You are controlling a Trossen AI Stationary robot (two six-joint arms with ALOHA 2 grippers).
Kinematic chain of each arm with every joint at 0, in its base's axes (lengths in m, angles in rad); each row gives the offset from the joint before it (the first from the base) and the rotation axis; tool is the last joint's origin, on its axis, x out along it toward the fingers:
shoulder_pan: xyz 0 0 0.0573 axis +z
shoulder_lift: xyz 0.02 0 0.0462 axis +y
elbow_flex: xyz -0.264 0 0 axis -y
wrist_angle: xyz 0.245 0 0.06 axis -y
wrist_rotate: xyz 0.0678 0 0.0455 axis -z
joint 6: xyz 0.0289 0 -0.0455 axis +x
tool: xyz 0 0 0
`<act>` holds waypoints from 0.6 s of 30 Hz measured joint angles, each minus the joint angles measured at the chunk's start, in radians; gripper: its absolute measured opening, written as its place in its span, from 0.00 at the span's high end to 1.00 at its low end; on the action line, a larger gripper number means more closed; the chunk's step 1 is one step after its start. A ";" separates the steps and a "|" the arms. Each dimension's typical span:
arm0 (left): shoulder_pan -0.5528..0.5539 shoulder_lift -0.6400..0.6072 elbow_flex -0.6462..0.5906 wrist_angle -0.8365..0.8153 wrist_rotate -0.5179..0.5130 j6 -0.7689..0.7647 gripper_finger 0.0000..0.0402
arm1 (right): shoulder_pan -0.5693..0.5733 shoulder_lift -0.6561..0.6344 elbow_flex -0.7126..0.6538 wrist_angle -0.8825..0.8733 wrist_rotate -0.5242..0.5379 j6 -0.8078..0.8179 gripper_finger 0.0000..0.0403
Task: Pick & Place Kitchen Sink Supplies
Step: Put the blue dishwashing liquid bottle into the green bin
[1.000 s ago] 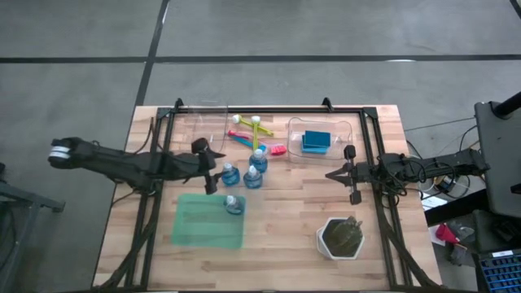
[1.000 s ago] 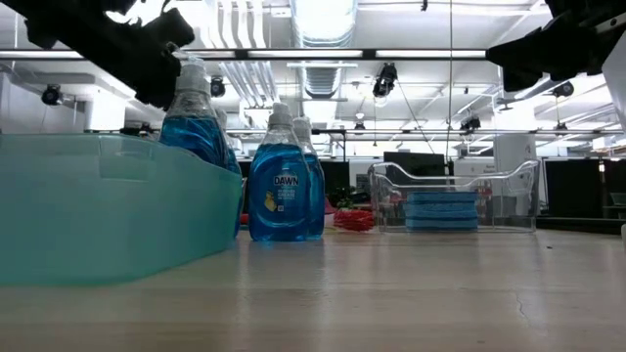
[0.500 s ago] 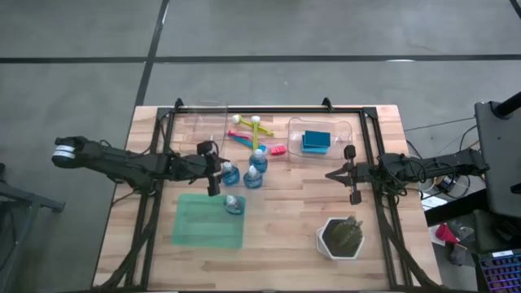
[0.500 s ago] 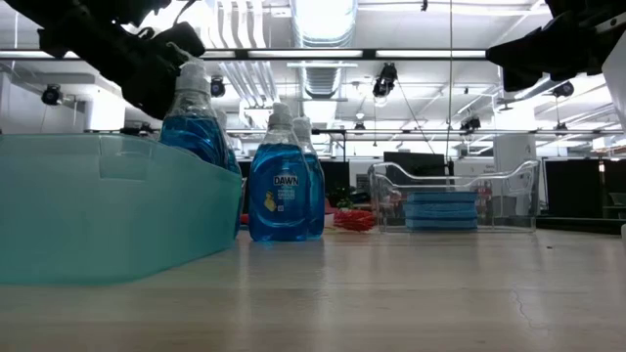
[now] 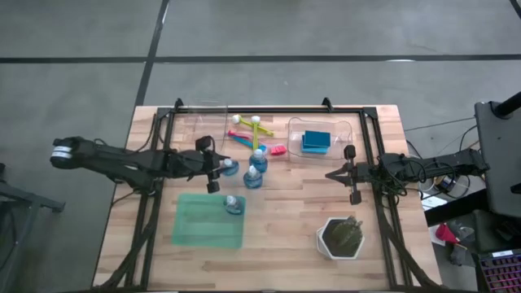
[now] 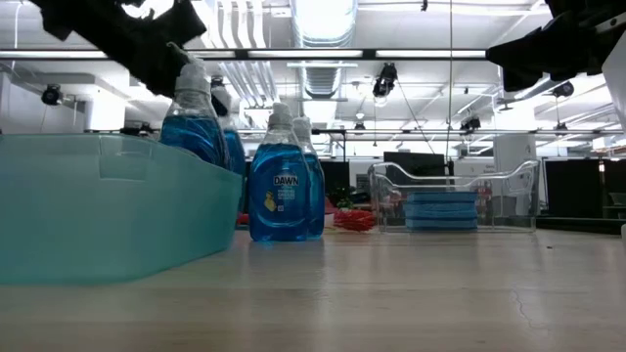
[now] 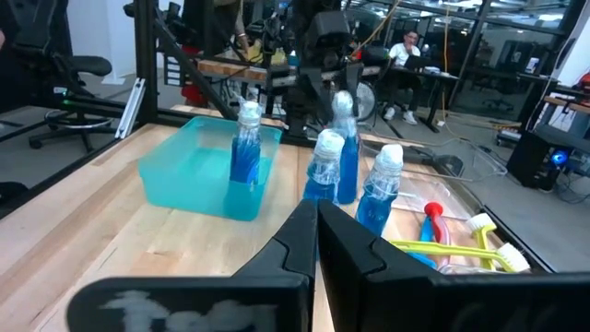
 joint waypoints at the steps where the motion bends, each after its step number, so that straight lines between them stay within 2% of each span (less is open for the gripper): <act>1: 0.000 -0.006 0.019 -0.021 -0.001 0.003 0.69 | 0.000 0.000 0.000 0.000 0.000 0.000 0.98; 5: 0.000 -0.037 0.098 -0.098 -0.002 0.008 0.66 | 0.000 0.000 0.000 0.000 0.000 0.000 0.98; 11: -0.007 -0.069 0.200 -0.203 0.006 0.034 0.68 | 0.000 0.000 0.000 0.000 0.000 0.001 0.98; 18: -0.032 -0.123 0.280 -0.267 0.016 0.032 0.67 | 0.000 0.000 0.000 0.000 0.000 0.002 0.98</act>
